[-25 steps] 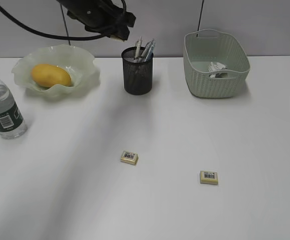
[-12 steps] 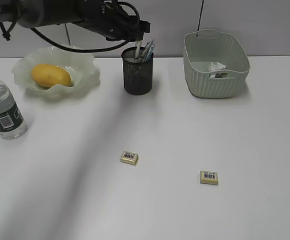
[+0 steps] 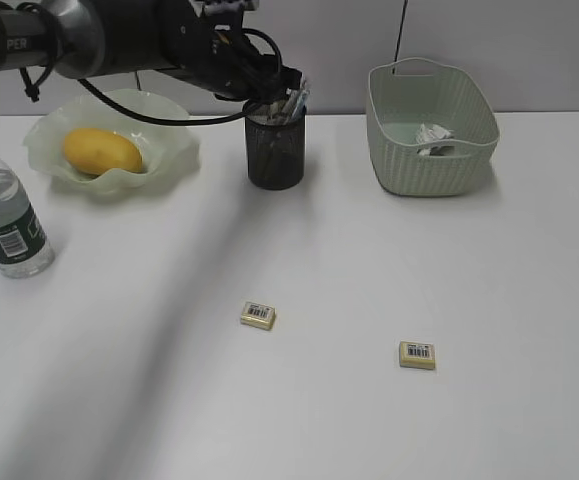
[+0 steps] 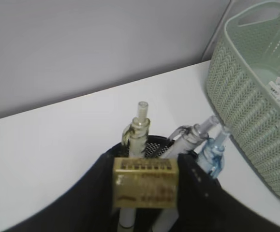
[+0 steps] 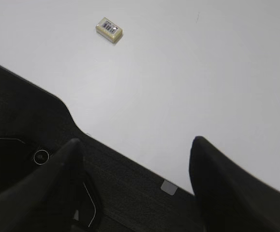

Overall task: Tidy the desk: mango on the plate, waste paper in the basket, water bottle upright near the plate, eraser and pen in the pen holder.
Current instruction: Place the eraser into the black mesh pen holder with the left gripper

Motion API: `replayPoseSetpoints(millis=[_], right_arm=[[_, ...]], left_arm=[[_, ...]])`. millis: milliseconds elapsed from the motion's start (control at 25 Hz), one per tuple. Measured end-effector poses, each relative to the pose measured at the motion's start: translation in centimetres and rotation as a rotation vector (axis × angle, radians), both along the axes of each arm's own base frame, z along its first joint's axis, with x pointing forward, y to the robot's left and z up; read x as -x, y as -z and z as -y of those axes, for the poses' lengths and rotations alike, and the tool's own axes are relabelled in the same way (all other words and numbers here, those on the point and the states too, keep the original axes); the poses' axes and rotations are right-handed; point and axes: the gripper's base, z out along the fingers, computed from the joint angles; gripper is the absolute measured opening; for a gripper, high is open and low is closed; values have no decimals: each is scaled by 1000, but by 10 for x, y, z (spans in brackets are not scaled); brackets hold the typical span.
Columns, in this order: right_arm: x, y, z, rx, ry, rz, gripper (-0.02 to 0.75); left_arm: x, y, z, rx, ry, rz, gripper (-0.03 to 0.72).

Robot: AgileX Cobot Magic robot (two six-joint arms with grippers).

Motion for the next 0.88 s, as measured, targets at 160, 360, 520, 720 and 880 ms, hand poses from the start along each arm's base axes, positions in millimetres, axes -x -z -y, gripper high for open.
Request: replayPoseSetpoints(millis=[160,360,520,720,880], right_arm=[[0,0,0,1,0,0,540],[0,0,0,0,1,1,541],[0,0,0,-1,2,0,541],[0,0,0,-1,2,0,541],[0,0,0,-2,2,0,541]], left_arm=[[0,0,0,-3,1,6,372],[0,0,0,-4,1,7,485],[1,0,0,-9,4,-5,505],[13,-22,-5,-86,49,-57,508],[36,-68,-18,-179,92,-110,508]])
